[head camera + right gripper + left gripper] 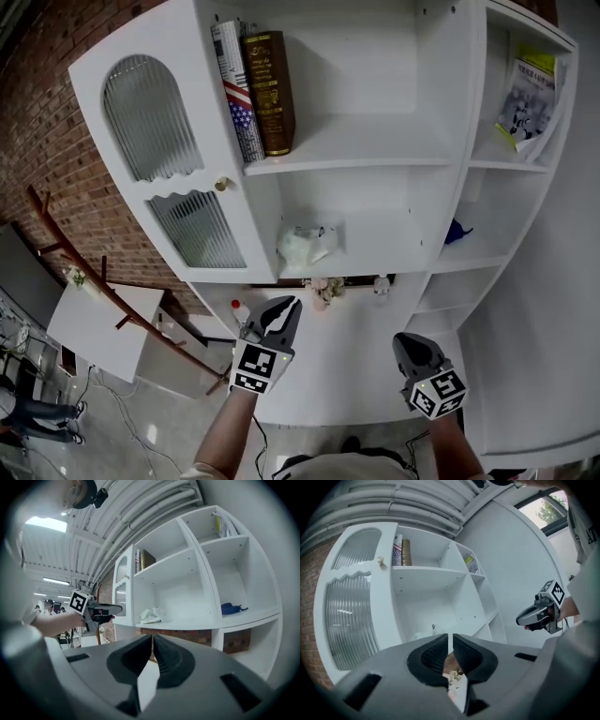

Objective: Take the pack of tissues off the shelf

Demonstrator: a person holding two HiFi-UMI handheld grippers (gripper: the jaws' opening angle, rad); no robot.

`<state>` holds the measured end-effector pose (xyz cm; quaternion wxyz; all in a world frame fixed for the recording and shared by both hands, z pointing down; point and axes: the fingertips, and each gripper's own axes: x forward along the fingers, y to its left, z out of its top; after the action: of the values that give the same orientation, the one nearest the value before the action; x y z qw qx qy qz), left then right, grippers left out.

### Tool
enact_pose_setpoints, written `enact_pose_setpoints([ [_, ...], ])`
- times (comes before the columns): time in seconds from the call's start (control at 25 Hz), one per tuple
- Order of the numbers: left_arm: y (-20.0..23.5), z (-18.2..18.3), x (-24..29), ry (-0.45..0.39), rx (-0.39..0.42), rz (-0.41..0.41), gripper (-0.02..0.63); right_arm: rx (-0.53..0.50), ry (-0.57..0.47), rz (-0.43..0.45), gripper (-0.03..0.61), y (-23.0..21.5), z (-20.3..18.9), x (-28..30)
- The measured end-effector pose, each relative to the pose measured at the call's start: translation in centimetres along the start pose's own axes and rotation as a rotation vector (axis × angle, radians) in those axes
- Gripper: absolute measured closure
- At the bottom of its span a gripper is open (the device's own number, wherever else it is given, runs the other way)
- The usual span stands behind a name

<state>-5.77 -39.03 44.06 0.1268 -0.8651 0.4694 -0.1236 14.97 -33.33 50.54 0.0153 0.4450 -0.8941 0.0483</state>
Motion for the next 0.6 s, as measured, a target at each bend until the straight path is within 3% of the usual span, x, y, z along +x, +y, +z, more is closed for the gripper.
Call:
enact_pose_setpoints([
  [0.48, 0.4, 2.5, 7.6, 0.082, 0.141, -0.041, 0.58, 0.033, 0.002, 0.02, 0.546, -2.9, -0.8, -0.2],
  [0.6, 0.4, 2.0, 9.2, 0.122, 0.169, -0.048, 0.529, 0.047, 0.004, 0.017, 0.546, -3.4, -1.1, -0.1],
])
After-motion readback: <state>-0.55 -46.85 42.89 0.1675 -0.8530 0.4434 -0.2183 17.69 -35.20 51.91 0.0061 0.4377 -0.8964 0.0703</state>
